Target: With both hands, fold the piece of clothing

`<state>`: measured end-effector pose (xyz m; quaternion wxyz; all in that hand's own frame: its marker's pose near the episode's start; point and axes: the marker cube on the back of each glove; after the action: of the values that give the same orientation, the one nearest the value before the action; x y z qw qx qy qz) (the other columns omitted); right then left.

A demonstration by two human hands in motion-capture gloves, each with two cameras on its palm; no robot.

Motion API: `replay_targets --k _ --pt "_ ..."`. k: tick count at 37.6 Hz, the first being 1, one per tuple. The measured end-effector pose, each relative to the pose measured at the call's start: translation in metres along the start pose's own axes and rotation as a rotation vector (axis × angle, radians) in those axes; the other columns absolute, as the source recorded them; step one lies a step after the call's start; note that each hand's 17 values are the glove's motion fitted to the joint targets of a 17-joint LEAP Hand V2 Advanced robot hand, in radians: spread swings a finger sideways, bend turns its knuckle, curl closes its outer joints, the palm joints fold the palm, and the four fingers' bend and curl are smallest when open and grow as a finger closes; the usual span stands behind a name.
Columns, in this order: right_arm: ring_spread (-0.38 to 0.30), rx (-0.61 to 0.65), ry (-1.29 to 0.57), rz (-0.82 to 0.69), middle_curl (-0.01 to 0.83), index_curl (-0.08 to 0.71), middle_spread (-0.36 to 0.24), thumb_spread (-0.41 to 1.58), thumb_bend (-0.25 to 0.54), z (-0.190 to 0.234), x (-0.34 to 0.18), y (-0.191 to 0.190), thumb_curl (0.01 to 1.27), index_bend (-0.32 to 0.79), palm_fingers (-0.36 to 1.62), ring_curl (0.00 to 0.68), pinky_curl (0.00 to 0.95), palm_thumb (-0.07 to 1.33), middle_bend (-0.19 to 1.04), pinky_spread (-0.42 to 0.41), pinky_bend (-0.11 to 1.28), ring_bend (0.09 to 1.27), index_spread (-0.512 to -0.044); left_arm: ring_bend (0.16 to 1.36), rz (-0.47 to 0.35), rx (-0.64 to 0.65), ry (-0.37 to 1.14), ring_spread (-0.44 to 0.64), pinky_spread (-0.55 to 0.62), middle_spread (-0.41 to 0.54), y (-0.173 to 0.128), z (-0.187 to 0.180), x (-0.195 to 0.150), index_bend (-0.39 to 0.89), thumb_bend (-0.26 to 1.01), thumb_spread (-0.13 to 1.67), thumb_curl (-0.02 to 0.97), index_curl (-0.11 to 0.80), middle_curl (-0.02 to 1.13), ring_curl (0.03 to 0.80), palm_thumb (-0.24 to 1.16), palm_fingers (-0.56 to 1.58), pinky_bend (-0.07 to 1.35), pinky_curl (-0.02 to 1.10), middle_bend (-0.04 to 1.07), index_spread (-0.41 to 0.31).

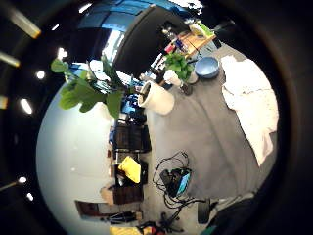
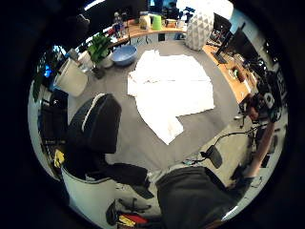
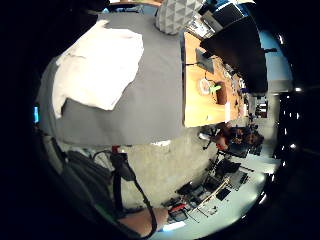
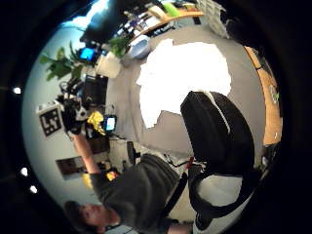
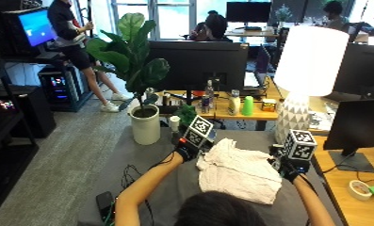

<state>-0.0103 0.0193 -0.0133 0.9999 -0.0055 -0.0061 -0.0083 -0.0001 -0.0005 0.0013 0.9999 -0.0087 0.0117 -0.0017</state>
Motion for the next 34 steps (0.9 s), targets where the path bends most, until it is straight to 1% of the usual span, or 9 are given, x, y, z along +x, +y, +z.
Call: replay_targets --k 1,4,10,13,21,25,28,32,34 --pt "0.013 0.000 -0.002 -0.001 0.073 0.078 -0.006 0.43 0.260 -0.001 -0.001 0.002 0.05 0.26 0.58 0.075 0.056 0.38 0.26 0.099 0.29 0.31 -0.136 0.37 -0.002 -0.003 0.005 0.06 0.10 0.018 0.000 0.000 -0.001 0.40 0.15 0.44 0.039 0.105 0.03 0.069 0.23 0.52 0.26 0.06 0.13 -0.069" --pt "0.018 0.005 -0.009 0.003 0.114 0.143 -0.008 0.66 0.300 -0.002 -0.001 0.008 0.07 0.24 0.55 0.132 0.116 0.43 0.25 0.135 0.30 0.33 -0.182 0.40 -0.018 -0.022 0.036 0.09 0.14 0.031 0.000 0.001 -0.005 0.40 0.15 0.64 0.057 0.154 0.07 0.130 0.26 0.47 0.28 0.12 0.13 -0.087" --pt "0.024 0.016 -0.003 0.003 0.174 0.213 -0.011 0.96 0.323 0.005 0.005 0.014 0.10 0.21 0.53 0.186 0.172 0.47 0.24 0.176 0.29 0.33 -0.233 0.44 -0.047 -0.043 0.087 0.12 0.19 0.047 0.001 0.009 -0.011 0.40 0.14 0.90 0.084 0.221 0.11 0.186 0.27 0.42 0.30 0.18 0.12 -0.104" --pt "0.026 -0.002 0.004 0.008 0.196 0.235 -0.012 1.06 0.322 0.008 0.007 0.014 0.11 0.20 0.52 0.199 0.189 0.48 0.23 0.188 0.28 0.32 -0.247 0.44 -0.044 -0.047 0.095 0.13 0.20 0.051 0.001 0.015 -0.011 0.40 0.13 0.98 0.097 0.247 0.12 0.200 0.27 0.41 0.30 0.20 0.13 -0.109" --pt "0.029 -0.063 0.032 0.017 0.245 0.274 -0.013 1.23 0.305 0.026 0.010 -0.005 0.13 0.17 0.52 0.226 0.222 0.49 0.21 0.204 0.26 0.30 -0.265 0.46 -0.020 -0.074 0.173 0.14 0.22 0.057 -0.018 0.047 -0.002 0.38 0.09 1.11 0.126 0.301 0.14 0.225 0.27 0.39 0.30 0.23 0.14 -0.116" --pt "0.029 -0.096 0.057 -0.002 0.265 0.286 -0.013 1.26 0.293 0.044 0.011 -0.011 0.14 0.16 0.52 0.240 0.237 0.49 0.20 0.207 0.25 0.30 -0.270 0.46 0.000 -0.123 0.199 0.14 0.22 0.060 -0.007 0.049 0.013 0.37 0.06 1.14 0.135 0.320 0.15 0.236 0.25 0.38 0.30 0.25 0.13 -0.115" --pt "0.023 -0.114 0.060 -0.008 0.276 0.285 -0.013 1.28 0.284 0.065 0.011 -0.013 0.15 0.14 0.52 0.254 0.251 0.51 0.19 0.209 0.27 0.32 -0.277 0.47 0.042 -0.163 0.256 0.15 0.22 0.072 -0.004 0.064 0.033 0.35 -0.01 1.10 0.134 0.330 0.16 0.246 0.18 0.36 0.31 0.26 0.13 -0.107" --pt "0.013 -0.159 0.038 -0.026 0.288 0.279 -0.020 1.28 0.269 0.103 0.009 -0.013 0.16 0.12 0.53 0.270 0.272 0.53 0.18 0.205 0.30 0.34 -0.281 0.48 0.175 -0.263 0.461 0.16 0.23 0.084 0.012 0.100 0.079 0.31 -0.05 1.04 0.142 0.337 0.16 0.256 0.11 0.34 0.34 0.28 0.12 -0.098" --pt "0.010 -0.188 0.021 -0.044 0.295 0.277 -0.025 1.26 0.258 0.129 0.009 -0.016 0.17 0.12 0.53 0.278 0.282 0.54 0.19 0.202 0.31 0.35 -0.283 0.52 0.247 -0.320 0.554 0.15 0.19 0.108 0.029 0.115 0.104 0.25 -0.06 1.00 0.146 0.330 0.15 0.266 0.05 0.37 0.41 0.30 0.10 -0.086"
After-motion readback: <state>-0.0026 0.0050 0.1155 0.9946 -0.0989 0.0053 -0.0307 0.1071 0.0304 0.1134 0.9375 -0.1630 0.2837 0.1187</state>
